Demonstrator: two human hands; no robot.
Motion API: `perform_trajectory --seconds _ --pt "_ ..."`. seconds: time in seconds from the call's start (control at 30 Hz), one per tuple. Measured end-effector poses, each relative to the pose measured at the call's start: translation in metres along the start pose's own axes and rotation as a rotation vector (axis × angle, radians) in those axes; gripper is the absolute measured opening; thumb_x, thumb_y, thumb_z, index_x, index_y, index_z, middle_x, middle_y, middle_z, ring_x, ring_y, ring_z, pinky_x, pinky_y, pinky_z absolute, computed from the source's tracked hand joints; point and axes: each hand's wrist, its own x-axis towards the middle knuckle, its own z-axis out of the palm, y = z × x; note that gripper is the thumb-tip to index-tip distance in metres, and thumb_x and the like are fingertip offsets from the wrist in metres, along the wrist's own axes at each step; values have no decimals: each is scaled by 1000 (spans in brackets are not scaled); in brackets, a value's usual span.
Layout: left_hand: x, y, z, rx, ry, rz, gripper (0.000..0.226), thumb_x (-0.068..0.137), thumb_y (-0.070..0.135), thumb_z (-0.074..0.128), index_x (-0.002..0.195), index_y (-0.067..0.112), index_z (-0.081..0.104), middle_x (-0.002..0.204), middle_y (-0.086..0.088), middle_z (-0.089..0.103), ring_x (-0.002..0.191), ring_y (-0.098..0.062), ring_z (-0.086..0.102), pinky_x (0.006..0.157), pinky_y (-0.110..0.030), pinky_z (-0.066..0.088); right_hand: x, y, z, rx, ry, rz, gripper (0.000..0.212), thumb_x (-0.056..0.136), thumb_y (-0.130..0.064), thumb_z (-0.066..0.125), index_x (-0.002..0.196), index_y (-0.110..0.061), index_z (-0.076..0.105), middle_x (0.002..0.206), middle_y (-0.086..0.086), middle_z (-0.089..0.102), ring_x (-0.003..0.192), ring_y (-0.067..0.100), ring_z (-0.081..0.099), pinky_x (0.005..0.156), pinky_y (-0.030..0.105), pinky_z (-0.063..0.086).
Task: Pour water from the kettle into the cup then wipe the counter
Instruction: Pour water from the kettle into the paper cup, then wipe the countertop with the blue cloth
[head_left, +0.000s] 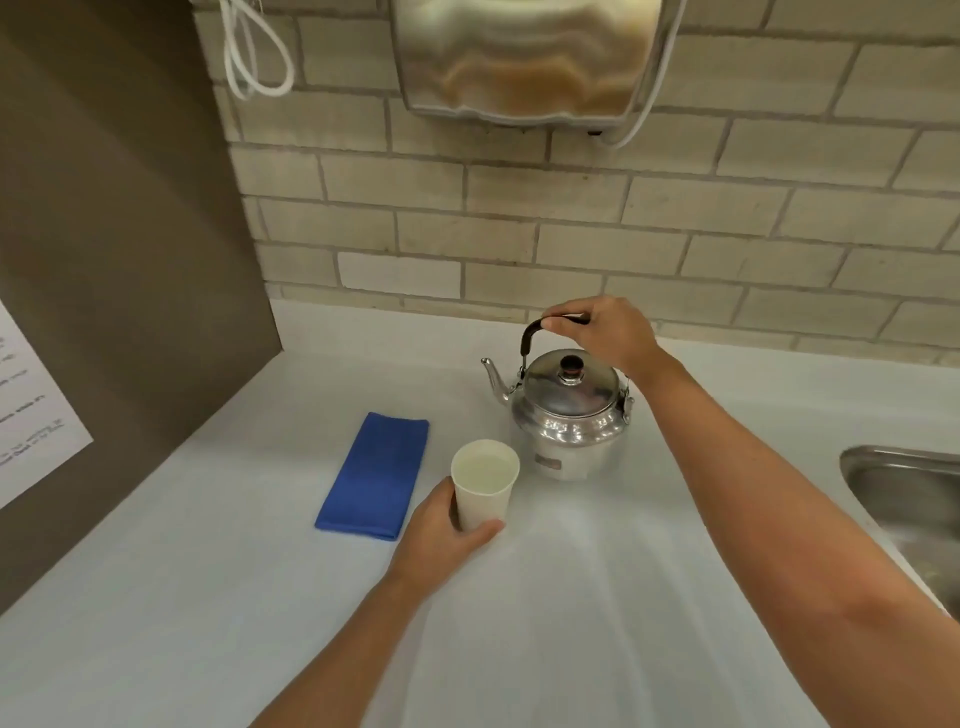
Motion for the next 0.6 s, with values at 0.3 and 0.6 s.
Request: perform_trajectory --seconds 0.3,0.6 --pt "0 -3 0 6 10 -23 54 58 54 77 101 62 44 105 25 61 99 9 57 74 -7 48 34 25 39 73 -58 70 23 81 -50 64 96 -36 72 109 -9 72 91 15 63 71 27 46" --pt "-4 9 -10 90 -93 -19 64 65 42 78 114 49 38 119 19 53 109 5 51 85 -11 44 40 26 42 105 -103 37 25 80 -49 64 99 -34 72 110 -8 72 97 14 63 74 26 45"
